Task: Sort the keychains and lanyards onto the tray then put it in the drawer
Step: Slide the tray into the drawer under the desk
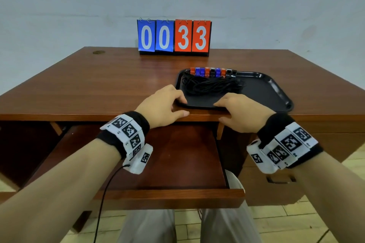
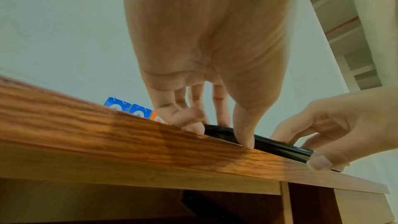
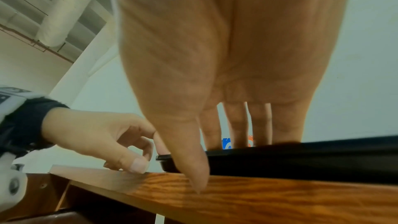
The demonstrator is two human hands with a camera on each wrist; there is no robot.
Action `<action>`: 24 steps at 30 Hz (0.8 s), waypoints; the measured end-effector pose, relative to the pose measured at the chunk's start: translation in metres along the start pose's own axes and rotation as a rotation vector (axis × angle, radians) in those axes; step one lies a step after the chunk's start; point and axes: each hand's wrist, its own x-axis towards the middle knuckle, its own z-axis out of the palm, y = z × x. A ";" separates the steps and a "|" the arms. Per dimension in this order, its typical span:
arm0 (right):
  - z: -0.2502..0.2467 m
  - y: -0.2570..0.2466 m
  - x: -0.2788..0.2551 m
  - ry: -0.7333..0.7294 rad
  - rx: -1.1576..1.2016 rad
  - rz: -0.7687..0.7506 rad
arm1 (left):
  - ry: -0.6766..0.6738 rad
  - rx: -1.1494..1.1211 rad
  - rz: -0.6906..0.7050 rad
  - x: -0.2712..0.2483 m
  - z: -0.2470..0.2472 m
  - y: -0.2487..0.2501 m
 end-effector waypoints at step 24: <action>-0.068 0.042 0.029 -0.178 0.053 0.086 | -0.154 -0.008 -0.370 0.025 -0.070 -0.030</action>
